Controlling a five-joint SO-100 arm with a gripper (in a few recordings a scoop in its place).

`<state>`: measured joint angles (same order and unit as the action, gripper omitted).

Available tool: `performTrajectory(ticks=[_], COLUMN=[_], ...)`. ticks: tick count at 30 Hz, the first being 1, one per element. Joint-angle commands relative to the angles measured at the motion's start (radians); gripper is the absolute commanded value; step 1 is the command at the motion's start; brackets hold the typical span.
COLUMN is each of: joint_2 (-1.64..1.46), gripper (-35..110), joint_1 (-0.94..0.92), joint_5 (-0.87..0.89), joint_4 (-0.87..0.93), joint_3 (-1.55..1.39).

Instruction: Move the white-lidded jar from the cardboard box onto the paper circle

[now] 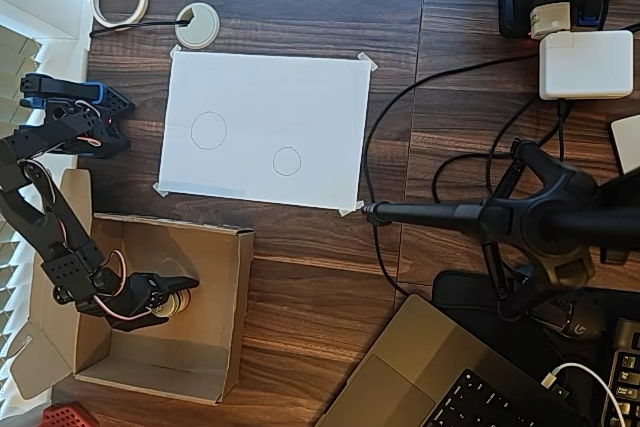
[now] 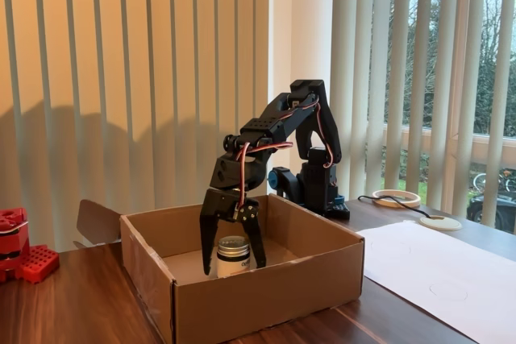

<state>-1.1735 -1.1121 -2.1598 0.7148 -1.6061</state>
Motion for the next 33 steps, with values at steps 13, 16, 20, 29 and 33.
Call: performTrajectory(ticks=[13,16,20,29,33], joint_2=[-0.077,-0.089,-0.121,-0.206,-0.250], gripper=[23,21,19,18,17], joint_1=[-0.006,-0.006,0.002,0.044,0.060], joint_5=[-0.012,-0.014,-0.014,0.009,0.005], joint_4=[-0.006,-0.006,0.014,0.179,0.244], joint_3=[0.005,0.005,0.018,0.144,0.201])
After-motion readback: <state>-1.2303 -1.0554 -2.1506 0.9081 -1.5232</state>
